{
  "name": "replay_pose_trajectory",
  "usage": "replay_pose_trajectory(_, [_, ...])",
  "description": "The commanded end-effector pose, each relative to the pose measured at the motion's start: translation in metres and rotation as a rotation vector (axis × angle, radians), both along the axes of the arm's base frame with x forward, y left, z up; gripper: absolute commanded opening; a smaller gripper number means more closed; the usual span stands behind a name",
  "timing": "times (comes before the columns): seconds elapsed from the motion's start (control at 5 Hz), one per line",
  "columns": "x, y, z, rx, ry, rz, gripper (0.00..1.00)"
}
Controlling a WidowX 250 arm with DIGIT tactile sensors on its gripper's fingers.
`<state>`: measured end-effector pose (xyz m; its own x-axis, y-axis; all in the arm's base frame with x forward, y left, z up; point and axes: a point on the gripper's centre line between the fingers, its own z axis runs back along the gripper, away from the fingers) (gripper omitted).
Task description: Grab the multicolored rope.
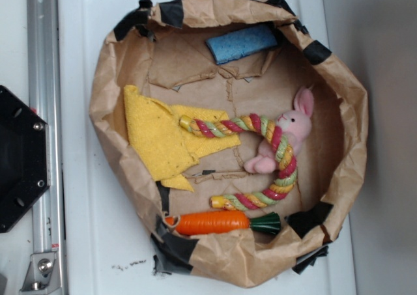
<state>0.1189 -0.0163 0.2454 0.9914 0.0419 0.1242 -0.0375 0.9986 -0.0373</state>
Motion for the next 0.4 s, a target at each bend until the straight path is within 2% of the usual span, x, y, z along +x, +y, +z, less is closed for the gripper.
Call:
replay_pose_trajectory(0.0, [0.000, 0.000, 0.000, 0.000, 0.000, 0.000, 1.00])
replay_pose_trajectory(0.2, [0.044, 0.023, -0.038, -0.022, 0.076, 0.139, 1.00])
